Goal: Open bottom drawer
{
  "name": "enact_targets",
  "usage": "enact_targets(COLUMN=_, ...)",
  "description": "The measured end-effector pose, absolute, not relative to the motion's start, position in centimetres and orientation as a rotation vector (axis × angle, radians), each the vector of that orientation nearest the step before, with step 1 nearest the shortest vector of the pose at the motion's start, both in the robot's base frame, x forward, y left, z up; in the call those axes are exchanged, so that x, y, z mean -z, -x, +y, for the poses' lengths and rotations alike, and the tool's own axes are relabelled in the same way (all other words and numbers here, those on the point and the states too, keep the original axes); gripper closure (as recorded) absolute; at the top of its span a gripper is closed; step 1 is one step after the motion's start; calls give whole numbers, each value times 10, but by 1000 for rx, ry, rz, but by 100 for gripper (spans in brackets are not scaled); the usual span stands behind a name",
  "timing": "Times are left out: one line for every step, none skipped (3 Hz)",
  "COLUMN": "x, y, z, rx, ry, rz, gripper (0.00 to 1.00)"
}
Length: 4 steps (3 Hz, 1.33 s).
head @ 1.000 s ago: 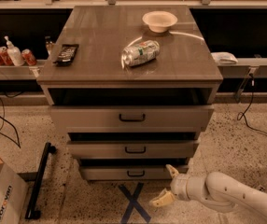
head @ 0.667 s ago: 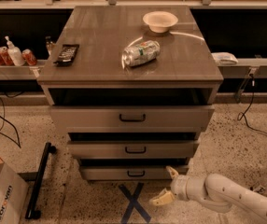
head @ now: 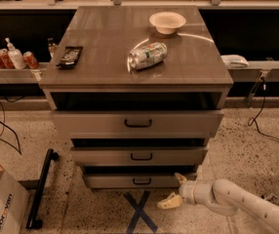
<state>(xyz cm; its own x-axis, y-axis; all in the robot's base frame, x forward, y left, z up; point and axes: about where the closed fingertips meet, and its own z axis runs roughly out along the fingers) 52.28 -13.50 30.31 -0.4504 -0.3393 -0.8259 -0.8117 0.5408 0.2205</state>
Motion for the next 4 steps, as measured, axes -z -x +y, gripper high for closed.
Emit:
enact_targets(x=-282, y=-542, z=-139, rx=-828, ry=900, rz=2025, gripper=0)
enact_targets(x=-268, y=-566, z=-139, rx=-853, ry=905, rz=2015, gripper=0)
enact_targets(x=-257, y=-589, z=-144, rx=-865, ry=912, rz=2007, gripper=0)
enact_targets(x=-244, y=-608, z=-149, rx=-881, ry=917, rz=2013, gripper=0)
